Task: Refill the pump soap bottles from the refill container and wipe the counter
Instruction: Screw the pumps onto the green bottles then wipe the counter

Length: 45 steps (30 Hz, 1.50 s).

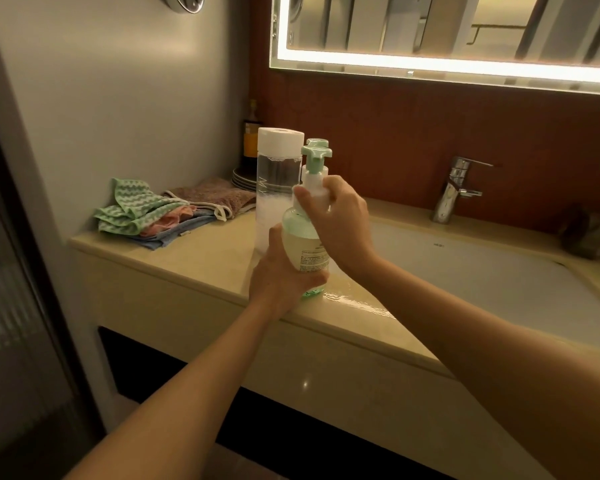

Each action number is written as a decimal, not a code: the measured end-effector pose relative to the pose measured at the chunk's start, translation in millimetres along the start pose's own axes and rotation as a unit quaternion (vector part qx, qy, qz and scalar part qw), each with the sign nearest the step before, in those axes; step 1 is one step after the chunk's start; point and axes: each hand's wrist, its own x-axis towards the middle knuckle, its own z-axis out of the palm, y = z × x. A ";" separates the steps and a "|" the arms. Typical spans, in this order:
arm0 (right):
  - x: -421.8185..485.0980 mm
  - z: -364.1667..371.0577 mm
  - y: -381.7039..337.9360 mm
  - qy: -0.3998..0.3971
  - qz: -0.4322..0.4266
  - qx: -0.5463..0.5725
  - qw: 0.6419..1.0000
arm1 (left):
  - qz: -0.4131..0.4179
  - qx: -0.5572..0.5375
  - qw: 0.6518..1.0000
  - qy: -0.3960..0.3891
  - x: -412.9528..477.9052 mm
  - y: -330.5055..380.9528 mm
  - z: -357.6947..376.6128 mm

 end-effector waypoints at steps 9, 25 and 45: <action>-4.5 -7.2 2.6 -0.030 -0.002 0.052 0.998 | 0.007 0.005 1.000 -0.001 1.5 -0.7 0.6; -0.3 -15.3 0.2 -0.027 -0.013 0.043 0.999 | -0.001 0.008 1.000 0.005 3.3 -3.3 3.5; 6.8 -5.4 0.3 -0.103 0.035 0.153 0.982 | -0.002 0.029 0.999 0.014 3.7 0.8 2.7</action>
